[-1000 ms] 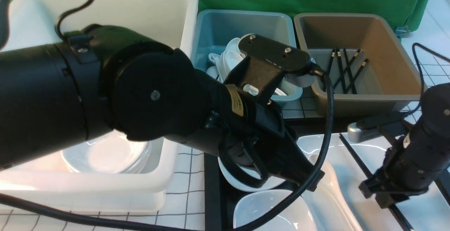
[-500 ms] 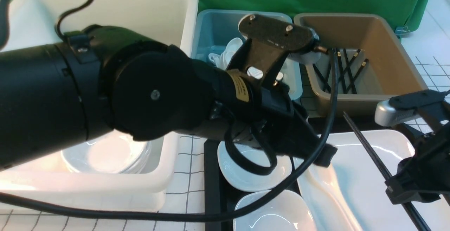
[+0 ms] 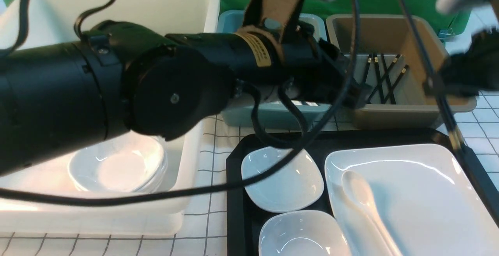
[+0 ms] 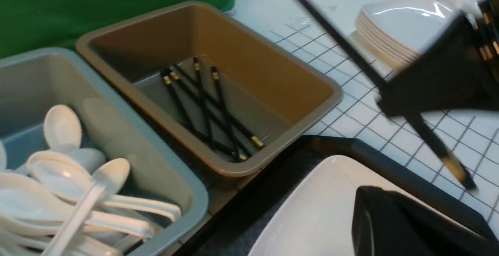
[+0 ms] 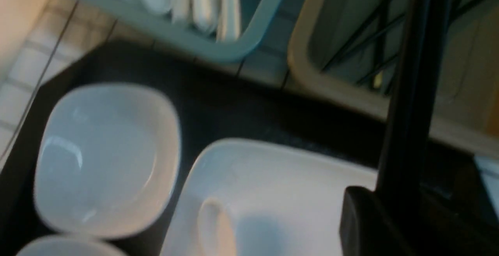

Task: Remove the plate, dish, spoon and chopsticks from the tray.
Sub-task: Use the right arm to put the chopsticks into the small storage box on the right

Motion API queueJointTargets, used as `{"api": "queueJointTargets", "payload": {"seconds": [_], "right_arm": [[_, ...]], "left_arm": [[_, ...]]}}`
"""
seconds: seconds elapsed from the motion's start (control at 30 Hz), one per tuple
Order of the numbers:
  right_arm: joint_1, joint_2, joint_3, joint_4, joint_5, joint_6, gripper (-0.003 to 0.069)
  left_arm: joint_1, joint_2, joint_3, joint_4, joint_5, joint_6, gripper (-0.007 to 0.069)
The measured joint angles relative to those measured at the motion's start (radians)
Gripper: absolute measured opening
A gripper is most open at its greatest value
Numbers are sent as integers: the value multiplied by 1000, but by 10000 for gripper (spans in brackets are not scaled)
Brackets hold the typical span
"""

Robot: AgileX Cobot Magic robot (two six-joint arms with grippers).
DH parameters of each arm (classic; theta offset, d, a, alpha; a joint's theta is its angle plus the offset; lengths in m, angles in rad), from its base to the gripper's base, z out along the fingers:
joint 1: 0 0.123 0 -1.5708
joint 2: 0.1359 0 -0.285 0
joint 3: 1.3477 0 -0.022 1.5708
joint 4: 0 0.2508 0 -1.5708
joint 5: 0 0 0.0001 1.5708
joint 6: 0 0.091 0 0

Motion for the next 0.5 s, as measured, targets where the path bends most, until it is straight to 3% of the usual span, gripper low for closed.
{"api": "queueJointTargets", "payload": {"seconds": [0.27, 0.5], "right_arm": [[-69, 334, -354, 1, -50, 8, 123], [-71, 520, -455, 1, -187, 58, 123]], "left_arm": [[14, 0, 0, 27, 46, -6, -2], [14, 0, 0, 31, -6, -7, -2]]}}
